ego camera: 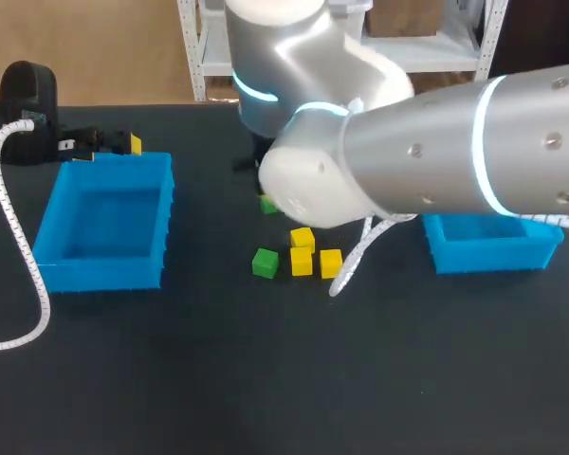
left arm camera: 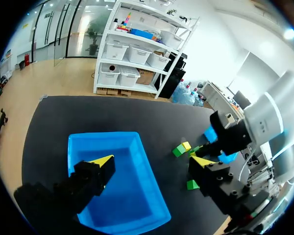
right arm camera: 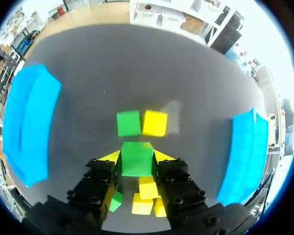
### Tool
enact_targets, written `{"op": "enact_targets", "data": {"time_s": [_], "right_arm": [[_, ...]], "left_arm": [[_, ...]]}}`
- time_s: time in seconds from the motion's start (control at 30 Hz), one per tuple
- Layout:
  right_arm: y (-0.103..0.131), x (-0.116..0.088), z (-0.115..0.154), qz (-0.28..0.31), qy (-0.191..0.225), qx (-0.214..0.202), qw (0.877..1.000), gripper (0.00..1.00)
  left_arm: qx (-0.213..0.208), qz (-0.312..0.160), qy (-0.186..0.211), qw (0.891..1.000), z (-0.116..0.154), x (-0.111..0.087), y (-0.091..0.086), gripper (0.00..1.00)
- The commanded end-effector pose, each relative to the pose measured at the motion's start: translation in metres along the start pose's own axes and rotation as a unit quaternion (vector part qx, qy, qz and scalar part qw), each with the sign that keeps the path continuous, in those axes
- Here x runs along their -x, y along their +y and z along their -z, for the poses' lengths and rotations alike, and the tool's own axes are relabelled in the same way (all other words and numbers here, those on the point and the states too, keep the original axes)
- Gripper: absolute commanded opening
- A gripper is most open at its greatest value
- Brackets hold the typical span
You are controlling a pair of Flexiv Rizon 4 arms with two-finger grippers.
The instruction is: Put the green cubes in the right bin and the yellow cubes in the left bin.
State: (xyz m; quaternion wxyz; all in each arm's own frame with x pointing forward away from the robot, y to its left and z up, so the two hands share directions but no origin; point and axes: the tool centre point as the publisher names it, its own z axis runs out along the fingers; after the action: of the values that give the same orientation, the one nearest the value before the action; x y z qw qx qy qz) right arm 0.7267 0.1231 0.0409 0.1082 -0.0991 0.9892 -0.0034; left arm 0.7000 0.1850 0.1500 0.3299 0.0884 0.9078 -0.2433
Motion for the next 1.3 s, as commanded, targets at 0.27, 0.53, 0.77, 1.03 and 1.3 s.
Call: {"op": "enact_targets", "data": {"time_s": [0.27, 0.53, 0.77, 1.03, 1.3], "right_arm": [[-0.048, 0.009, 0.058, -0.025, -0.073, 0.007, 0.997, 0.0], [-0.081, 0.013, 0.076, -0.053, -0.097, 0.003, 0.994, 0.0], [-0.126, 0.004, 0.083, -0.093, -0.107, -0.001, 0.99, 0.0], [-0.182, -0.013, 0.081, -0.142, -0.108, -0.01, 0.984, 0.0], [-0.236, -0.031, 0.069, -0.189, -0.096, -0.016, 0.977, 0.0]], "left_arm": [[0.0, 0.0, 0.0, 1.0, 0.0, 0.0, 0.0, 1.0], [0.0, 0.0, 0.0, 1.0, 0.0, 0.0, 0.0, 1.0], [0.0, 0.0, 0.0, 1.0, 0.0, 0.0, 0.0, 1.0], [0.0, 0.0, 0.0, 1.0, 0.0, 0.0, 0.0, 1.0], [0.0, 0.0, 0.0, 1.0, 0.0, 0.0, 0.0, 1.0]]}}
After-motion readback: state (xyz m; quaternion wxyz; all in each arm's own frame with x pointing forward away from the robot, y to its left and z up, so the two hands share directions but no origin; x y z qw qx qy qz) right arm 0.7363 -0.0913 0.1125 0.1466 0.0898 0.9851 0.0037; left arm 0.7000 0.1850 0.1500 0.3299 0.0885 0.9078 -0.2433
